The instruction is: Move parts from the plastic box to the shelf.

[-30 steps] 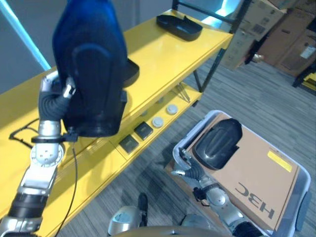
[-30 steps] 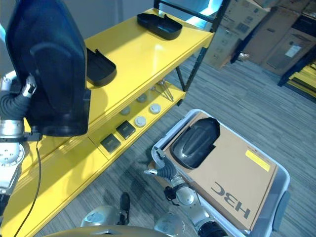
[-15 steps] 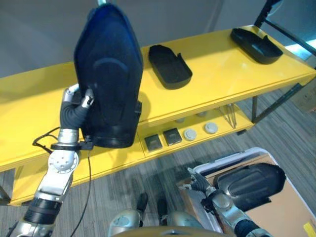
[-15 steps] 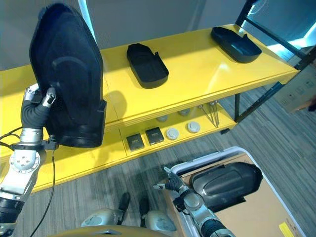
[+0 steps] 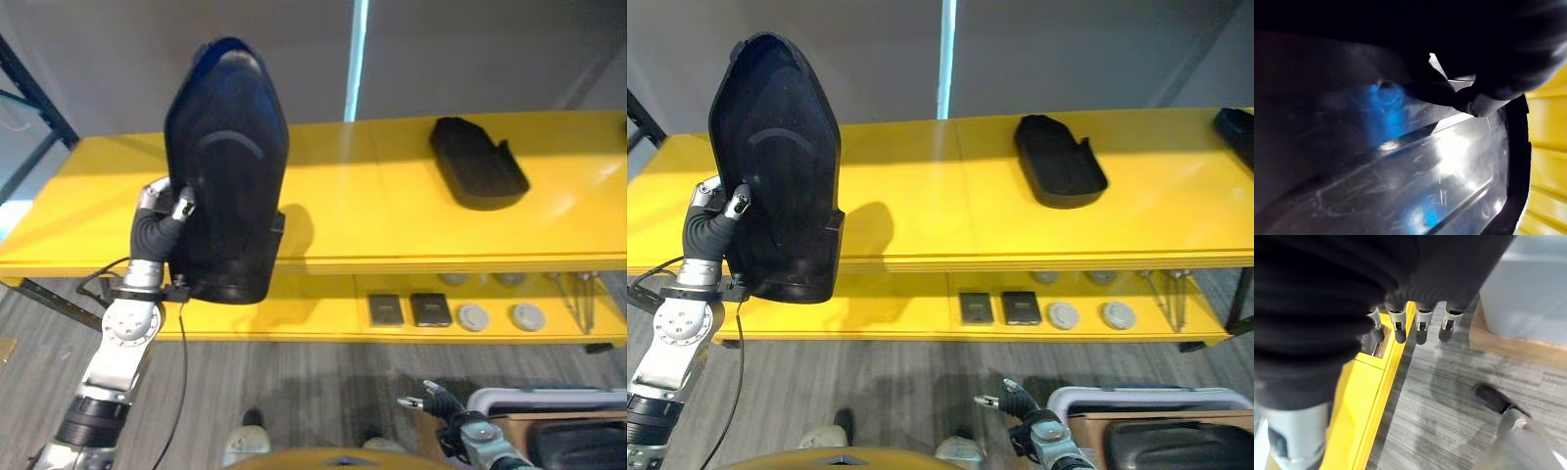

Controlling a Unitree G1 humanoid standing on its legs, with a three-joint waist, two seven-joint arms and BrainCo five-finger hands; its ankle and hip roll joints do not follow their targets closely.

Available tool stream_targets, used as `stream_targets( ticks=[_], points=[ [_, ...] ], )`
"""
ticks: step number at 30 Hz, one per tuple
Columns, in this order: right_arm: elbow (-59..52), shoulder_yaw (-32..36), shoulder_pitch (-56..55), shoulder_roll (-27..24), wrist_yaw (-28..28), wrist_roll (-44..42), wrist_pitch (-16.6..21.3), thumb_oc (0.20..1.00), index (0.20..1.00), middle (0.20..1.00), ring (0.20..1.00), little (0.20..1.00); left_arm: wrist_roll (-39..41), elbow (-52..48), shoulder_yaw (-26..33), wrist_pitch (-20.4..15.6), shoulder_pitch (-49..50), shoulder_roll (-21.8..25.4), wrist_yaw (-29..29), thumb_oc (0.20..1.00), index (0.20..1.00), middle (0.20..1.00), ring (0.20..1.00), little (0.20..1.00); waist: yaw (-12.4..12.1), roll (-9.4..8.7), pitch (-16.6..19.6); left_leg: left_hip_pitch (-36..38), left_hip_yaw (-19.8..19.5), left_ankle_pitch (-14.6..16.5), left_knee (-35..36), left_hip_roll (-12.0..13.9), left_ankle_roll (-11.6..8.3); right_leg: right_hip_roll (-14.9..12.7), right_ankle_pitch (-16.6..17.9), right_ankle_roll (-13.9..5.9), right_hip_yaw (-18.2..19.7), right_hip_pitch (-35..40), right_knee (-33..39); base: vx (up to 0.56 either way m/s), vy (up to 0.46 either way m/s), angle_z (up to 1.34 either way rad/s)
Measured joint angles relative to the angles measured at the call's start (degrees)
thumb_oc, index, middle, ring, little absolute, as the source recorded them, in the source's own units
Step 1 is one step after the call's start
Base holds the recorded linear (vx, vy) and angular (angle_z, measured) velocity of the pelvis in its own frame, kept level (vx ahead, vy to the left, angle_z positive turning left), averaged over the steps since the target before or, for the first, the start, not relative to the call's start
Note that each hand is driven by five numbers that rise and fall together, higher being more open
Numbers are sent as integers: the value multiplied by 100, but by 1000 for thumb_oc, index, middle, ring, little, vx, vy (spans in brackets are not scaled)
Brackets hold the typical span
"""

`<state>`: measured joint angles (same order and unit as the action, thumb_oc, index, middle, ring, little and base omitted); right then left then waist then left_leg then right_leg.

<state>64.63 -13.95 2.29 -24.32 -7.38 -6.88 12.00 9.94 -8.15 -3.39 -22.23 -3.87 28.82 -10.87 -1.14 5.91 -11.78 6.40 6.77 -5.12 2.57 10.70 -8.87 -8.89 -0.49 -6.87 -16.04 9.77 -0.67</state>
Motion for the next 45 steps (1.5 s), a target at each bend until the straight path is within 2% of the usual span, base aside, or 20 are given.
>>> stream_targets(
  ticks=[1, 2, 3, 4, 7, 9, 11, 12, 13, 14, 15, 19, 21, 27, 29, 31, 34, 38, 40, 45],
  points=[
    [32, -8, 21, 92, 6, -9, -85, 1000, 1000, 1000, 1000, 1000, 18, 39, 42, 63, 38, 5, 17, 200, 200, 200, 200, 200, -19, -175, 14, 83, 85, 65, 88, -331, 235, -270, -3, 7, 182, -9, 3, 93, 307, 2],
    [48, -16, -8, 224, 7, -12, -194, 1000, 1000, 1000, 1000, 1000, 128, 41, 123, 117, 51, 105, 40, 200, 200, 200, 200, 200, -32, -339, 16, 138, 114, 49, 226, -613, 369, -534, 22, -21, 309, -19, 32, 129, 320, 0],
    [28, -17, -38, 323, 5, -12, -247, 1000, 1000, 1000, 1000, 1000, 220, 41, 134, 144, 41, 202, 31, 200, 200, 200, 200, 200, -29, -425, 0, 113, 126, 20, 211, -759, 457, -652, 46, -55, 352, -71, -24, 156, 349, 6],
    [67, 31, -70, 450, 30, -81, -297, 1000, 1000, 1000, 1000, 1000, 322, 41, 139, 231, 22, 301, 36, 200, 200, 200, 200, 200, -34, -520, 22, 81, 120, 85, 195, -917, 566, -671, 153, 7, 407, -187, -100, 111, 211, -4],
    [161, 116, -119, 664, 65, -280, -597, 1000, 1000, 1000, 1000, 1000, 471, 51, 94, 507, -90, 580, 104, 200, 200, 200, 200, 200, -39, -577, 4, 159, 202, 163, 198, -1096, 783, -841, 540, -123, 412, -356, -375, 170, 175, -10],
    [145, 116, -97, 715, 106, -287, -728, 1000, 1000, 1000, 1000, 1000, 576, 128, 70, 677, -222, 625, 107, 200, 200, 200, 200, 200, -18, -604, -5, 231, 309, 197, 234, -1106, 834, -880, 629, -175, 397, -497, -613, 114, 37, -32],
    [106, 119, -104, 719, 138, -288, -849, 1000, 1000, 1000, 1000, 1000, 688, 254, 64, 776, -285, 594, 34, 200, 200, 200, 200, 200, 96, -591, 1, 265, 401, 224, 237, -1041, 866, -712, 522, -257, 597, -605, -599, 124, 22, -19],
    [82, 125, -152, 710, 149, -290, -846, 1000, 1000, 1000, 1000, 1000, 735, 358, 54, 782, -315, 556, -12, 200, 200, 200, 200, 200, 171, -596, 1, 264, 382, 222, 237, -994, 867, -547, 414, -253, 704, -617, -556, 83, -4, 0],
    [29, 123, -195, 712, 153, -290, -851, 1000, 1000, 1000, 1000, 1000, 811, 534, 31, 826, -374, 499, -91, 200, 200, 200, 200, 200, 270, -581, -6, 244, 290, 207, 237, -944, 872, -234, 291, -222, 1040, -634, -411, 53, -20, 27],
    [-7, 120, -256, 721, 156, -290, -855, 1000, 1000, 1000, 1000, 1000, 859, 693, 1, 892, -443, 424, -174, 200, 200, 200, 200, 200, 402, -648, 32, 185, 188, 196, 237, -919, 867, 57, 255, -161, 1307, -673, -181, 116, -120, 53],
    [38, 126, -392, 724, 177, -290, -858, 1000, 1000, 1000, 1000, 1000, 1019, 766, -103, 998, -446, 360, -308, 200, 200, 200, 200, 200, 587, -756, 88, 65, 43, 154, 238, -929, 836, 236, 393, 59, 1408, -749, 12, 117, -129, 51],
    [65, 86, -603, 643, 177, -330, -1006, 1000, 1000, 1000, 1000, 1000, 1521, 886, -267, 1206, -555, -206, -476, 200, 200, 200, 200, 200, 634, -598, 96, -133, 3, 49, 235, -849, 748, 389, 702, 165, 1373, -641, 546, -7, -77, 8],
    [-69, -96, -602, 543, 255, -579, -1016, 1000, 1000, 1000, 1000, 1000, 1756, 1340, -545, 1236, -958, -520, -839, 200, 200, 200, 200, 200, 783, -523, 83, -352, 22, -24, 208, -771, 668, 527, 773, 235, 1383, -863, 548, -100, -80, -6],
    [-72, -169, -207, 466, 174, -953, -1245, 1000, 1000, 1000, 1000, 1000, 1957, 2442, -644, 1326, -2273, -572, -1203, 200, 200, 200, 200, 200, 1124, -465, -317, -648, 154, -109, 235, -714, 637, 582, 873, 241, 1530, -1238, 571, -43, 17, -14],
    [-72, -168, -57, 283, 29, -954, -1308, 1000, 1000, 1000, 1000, 1000, 2148, 3048, -570, 1402, -3049, -257, -1275, 200, 200, 200, 200, 200, 1317, -318, -619, -729, 285, -116, 237, -720, 618, 560, 907, 245, 1643, -1387, 583, 66, 18, -29],
    [-114, -174, -139, 203, 28, -934, -1368, 1000, 1000, 1000, 1000, 1000, 2323, 3361, -565, 1525, -3435, -198, -1263, 200, 200, 200, 200, 200, 1511, -235, -712, -721, 315, -108, 237, -699, 603, 585, 904, 254, 1697, -1407, 586, 65, 34, -18],
    [-264, -177, 153, -73, 45, -965, -1381, 1000, 1000, 1000, 1000, 1000, 2642, 4801, -713, 2013, -4809, 458, -1292, 200, 200, 200, 200, 200, 1696, -124, -1242, -881, 458, -139, 236, -712, 595, 580, 1049, 232, 1784, -1640, 554, -46, 28, -24],
    [-67, -301, 477, -215, 41, -965, -1343, 1000, 1000, 1000, 1000, 1000, 2872, 5160, -1111, 2360, -5350, 722, -1288, 200, 200, 200, 200, 200, 1687, -62, -1580, -955, 532, -183, 235, -693, 580, 602, 1111, 303, 1828, -1752, 545, -19, -6, -9],
    [-108, -395, 508, -209, 41, -981, -1339, 1000, 1000, 1000, 1000, 1000, 2875, 5170, -1161, 2609, -5359, 812, -1233, 200, 200, 200, 200, 200, 1670, -72, -1586, -886, 527, -161, 236, -679, 552, 615, 1101, 295, 1824, -1671, 545, -18, -56, 1],
    [-113, -405, 519, -217, 43, -1189, -1346, 1000, 1000, 1000, 1000, 1000, 2743, 5400, -1308, 2925, -5469, 846, -859, 200, 200, 200, 200, 200, 1613, -78, -1588, -793, 519, -117, 237, -696, 521, 594, 1033, 265, 1826, -1582, 546, 0, 0, 0]
  ],
)
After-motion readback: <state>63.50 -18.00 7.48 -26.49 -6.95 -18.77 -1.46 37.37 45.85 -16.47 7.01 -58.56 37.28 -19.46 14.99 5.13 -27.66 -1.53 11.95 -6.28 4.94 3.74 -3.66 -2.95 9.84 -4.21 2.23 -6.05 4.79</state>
